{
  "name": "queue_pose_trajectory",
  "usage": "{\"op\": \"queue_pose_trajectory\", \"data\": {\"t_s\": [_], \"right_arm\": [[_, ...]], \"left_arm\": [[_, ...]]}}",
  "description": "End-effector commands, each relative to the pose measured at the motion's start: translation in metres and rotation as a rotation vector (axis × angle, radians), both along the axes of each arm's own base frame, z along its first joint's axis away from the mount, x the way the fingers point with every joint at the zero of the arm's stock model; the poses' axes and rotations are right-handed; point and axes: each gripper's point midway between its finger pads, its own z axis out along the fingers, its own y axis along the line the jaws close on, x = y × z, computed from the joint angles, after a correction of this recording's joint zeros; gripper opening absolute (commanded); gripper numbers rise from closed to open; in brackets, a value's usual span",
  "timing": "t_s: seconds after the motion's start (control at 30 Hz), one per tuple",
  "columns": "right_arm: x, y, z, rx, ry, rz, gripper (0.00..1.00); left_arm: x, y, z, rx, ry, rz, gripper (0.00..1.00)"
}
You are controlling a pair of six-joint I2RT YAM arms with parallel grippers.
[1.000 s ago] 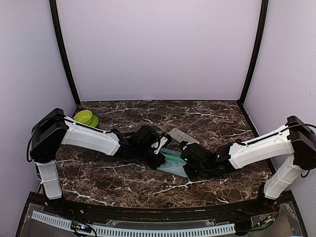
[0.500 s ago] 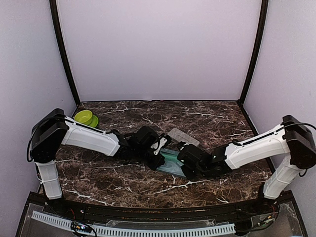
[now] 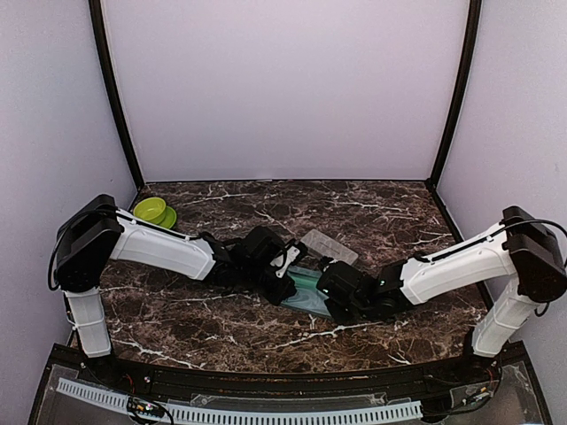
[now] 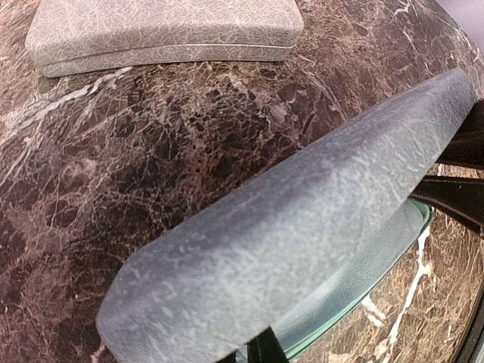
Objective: Organize the sunglasses
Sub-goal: Place the folded cleaning cloth in the sunglasses case.
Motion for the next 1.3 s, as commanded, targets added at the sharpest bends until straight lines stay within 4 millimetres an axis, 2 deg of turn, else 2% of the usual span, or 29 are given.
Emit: {"op": "queue_pose_trajectory", "data": {"t_s": [0.0,0.07,0.13,0.33,0.53,0.73,0.93,1.27], "right_arm": [[0.001,0.006,0.012,0.036,-0.017,-0.014,0.22],[0.0,0.004,0.012,0.038,-0.014,-0.018,0.23],[-0.001,0.005,0.024,0.075,-0.019,-0.019,0.25],[-0.006,0.004,0.037,0.139,-0.01,-0.021,0.27],[-0.017,0.01,0.045,0.239,0.028,0.011,0.32],[-0.032,0.02,0.033,0.332,0.102,0.051,0.36],[-0.041,0.033,0.023,0.391,0.159,0.088,0.47],[-0.036,0.037,0.004,0.325,0.185,0.091,0.59]], "left_arm": [[0.002,-0.001,0.014,-0.027,-0.017,0.007,0.14],[0.003,-0.001,0.018,-0.032,-0.024,0.012,0.18],[0.003,-0.001,0.021,-0.037,-0.03,0.016,0.21],[0.001,0.001,0.031,-0.047,-0.041,0.027,0.28],[-0.001,0.004,0.041,-0.06,-0.055,0.041,0.34],[-0.008,0.012,0.039,-0.053,-0.047,0.052,0.41],[-0.01,0.026,0.039,-0.036,-0.059,0.081,0.46],[-0.008,0.05,0.043,0.005,-0.106,0.136,0.56]]}}
